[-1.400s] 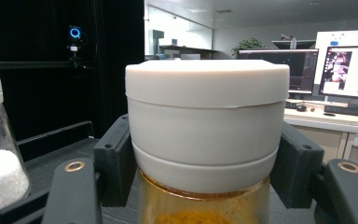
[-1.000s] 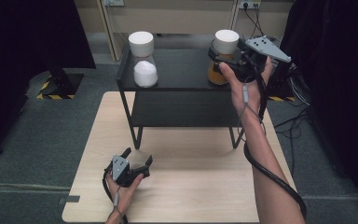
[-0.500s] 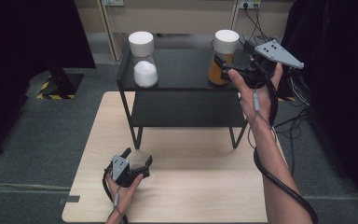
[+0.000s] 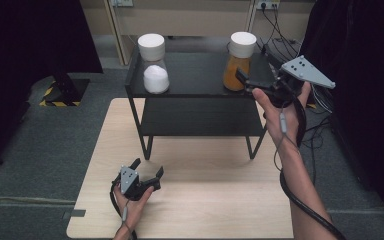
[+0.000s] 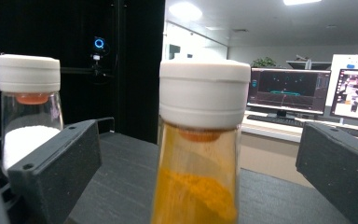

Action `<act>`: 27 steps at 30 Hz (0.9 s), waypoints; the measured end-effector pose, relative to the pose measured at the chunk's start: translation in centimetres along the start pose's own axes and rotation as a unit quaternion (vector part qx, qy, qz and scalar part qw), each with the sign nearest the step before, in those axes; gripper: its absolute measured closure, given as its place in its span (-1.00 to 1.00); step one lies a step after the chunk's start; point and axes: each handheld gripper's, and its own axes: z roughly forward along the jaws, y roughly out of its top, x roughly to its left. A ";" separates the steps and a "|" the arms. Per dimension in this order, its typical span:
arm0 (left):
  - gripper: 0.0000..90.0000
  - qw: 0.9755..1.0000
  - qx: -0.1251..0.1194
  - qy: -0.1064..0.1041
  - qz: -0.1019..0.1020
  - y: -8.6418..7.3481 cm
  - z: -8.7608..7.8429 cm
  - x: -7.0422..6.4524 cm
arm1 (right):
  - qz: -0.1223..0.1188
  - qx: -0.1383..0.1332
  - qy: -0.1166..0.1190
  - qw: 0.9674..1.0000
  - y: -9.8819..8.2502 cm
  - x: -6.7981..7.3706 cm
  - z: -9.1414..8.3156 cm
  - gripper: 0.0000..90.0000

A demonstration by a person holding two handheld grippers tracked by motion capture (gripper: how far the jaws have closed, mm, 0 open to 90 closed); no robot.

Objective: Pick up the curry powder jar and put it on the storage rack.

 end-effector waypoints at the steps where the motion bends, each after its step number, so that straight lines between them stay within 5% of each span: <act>1: -0.89 1.000 0.000 0.000 0.000 0.0 0.0 0.0 | 0.000 -0.001 0.002 1.000 -0.3 -0.1 -0.3 -0.99; 27: -0.89 1.000 -0.002 0.001 0.000 -0.1 0.0 -0.1 | -0.016 -0.008 0.025 1.000 -5.5 0.9 -6.1 -0.99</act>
